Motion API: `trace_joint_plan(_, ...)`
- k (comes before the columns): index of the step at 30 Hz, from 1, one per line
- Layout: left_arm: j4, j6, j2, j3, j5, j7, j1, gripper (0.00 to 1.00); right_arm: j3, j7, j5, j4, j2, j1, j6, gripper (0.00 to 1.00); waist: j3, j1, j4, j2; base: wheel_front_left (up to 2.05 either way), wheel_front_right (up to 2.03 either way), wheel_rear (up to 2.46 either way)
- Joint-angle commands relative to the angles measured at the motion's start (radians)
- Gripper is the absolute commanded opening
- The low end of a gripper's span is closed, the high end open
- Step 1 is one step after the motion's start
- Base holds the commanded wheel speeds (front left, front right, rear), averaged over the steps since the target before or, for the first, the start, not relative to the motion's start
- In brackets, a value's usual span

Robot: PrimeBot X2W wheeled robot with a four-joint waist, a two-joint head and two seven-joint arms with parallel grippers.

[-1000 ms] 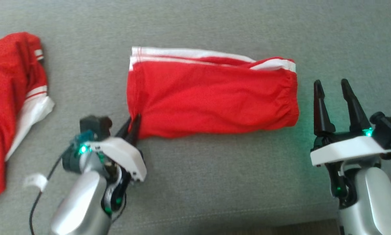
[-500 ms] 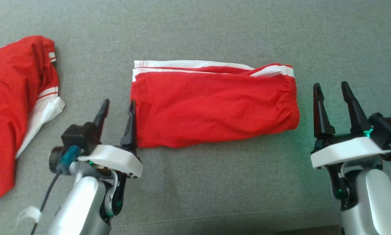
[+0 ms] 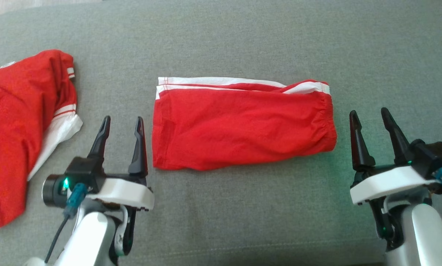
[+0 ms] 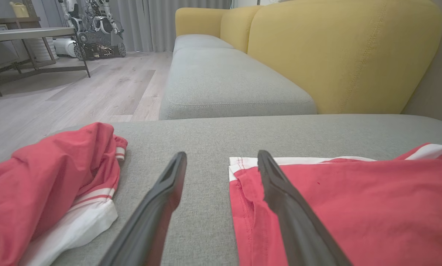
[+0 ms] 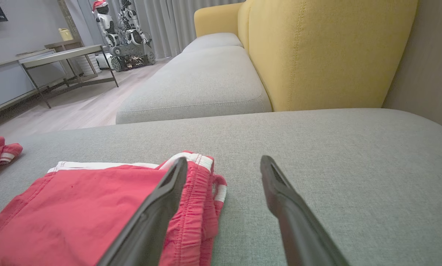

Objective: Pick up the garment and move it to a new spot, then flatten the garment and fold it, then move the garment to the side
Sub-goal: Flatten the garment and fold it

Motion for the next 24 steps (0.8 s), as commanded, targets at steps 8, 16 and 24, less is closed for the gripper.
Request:
trace_joint_plan(8,-0.036,-0.012,0.014,0.049,0.016,-0.012,-0.022,1.00,0.021,0.012,-0.013,-0.047,-0.004,-0.007,-0.001,1.00,0.007,0.0000,0.012,0.0000,0.00,0.00,0.00)
trace_joint_plan(16,-0.034,-0.034,-0.021,0.031,0.028,-0.012,-0.060,1.00,0.048,0.052,-0.017,0.055,-0.020,-0.085,-0.001,1.00,0.048,0.0000,0.050,0.0000,0.00,0.00,0.00)
trace_joint_plan(24,-0.032,-0.058,-0.061,0.028,0.049,-0.012,-0.093,1.00,0.014,0.082,-0.014,0.267,-0.018,-0.174,-0.001,1.00,0.106,0.0000,0.082,0.0000,0.00,0.00,0.00)
